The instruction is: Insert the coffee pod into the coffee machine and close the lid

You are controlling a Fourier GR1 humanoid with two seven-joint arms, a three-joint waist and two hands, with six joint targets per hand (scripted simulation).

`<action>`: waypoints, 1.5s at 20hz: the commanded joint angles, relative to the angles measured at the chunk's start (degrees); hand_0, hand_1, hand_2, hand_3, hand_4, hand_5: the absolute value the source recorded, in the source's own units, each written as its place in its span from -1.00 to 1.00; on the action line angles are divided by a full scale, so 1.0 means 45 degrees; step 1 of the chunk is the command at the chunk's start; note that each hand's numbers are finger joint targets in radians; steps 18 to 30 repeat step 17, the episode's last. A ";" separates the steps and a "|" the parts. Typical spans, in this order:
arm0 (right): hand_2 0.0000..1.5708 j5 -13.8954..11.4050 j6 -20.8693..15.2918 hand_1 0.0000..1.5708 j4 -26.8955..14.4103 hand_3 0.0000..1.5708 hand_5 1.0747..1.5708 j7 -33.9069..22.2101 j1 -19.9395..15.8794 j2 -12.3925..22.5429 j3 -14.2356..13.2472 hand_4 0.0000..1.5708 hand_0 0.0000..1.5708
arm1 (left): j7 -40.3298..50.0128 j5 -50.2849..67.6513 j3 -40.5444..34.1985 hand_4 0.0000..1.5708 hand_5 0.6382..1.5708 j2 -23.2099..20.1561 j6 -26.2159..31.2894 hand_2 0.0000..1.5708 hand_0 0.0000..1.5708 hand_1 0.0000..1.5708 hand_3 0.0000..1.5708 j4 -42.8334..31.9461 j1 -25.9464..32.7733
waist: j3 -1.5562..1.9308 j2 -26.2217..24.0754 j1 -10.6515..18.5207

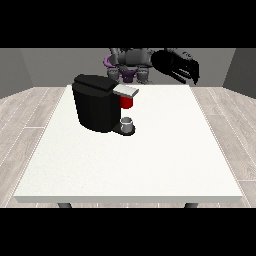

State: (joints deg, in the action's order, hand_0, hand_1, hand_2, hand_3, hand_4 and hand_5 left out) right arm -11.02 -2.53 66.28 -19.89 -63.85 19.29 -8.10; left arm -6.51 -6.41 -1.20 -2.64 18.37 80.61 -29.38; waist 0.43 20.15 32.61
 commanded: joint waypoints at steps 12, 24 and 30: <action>-1.00 0.0505 0.0306 -1.00 -0.0890 -1.00 1.00 0.4113 0.0593 -0.2243 0.0889 -0.78 -1.00 | 0.0484 0.0018 0.0062 -0.69 1.00 0.0194 -0.0318 -1.00 -1.00 -1.00 -1.00 0.0717 0.1544 | -0.0090 -0.1319 -0.1486; -1.00 0.0392 -0.0259 -1.00 -0.0226 -1.00 1.00 0.4212 0.2090 -0.4223 0.2616 -0.67 -1.00 | -0.0583 0.0619 -0.1436 -0.66 1.00 -0.0818 -0.0071 -1.00 -1.00 -1.00 -1.00 -0.0694 0.2269 | -0.0102 -0.2219 -0.3019; -1.00 0.0392 -0.0259 -1.00 -0.0226 -1.00 1.00 0.4212 0.2090 -0.4223 0.2616 -0.67 -1.00 | -0.0583 0.0619 -0.1436 -0.66 1.00 -0.0818 -0.0071 -1.00 -1.00 -1.00 -1.00 -0.0694 0.2269 | -0.0102 -0.2219 -0.3019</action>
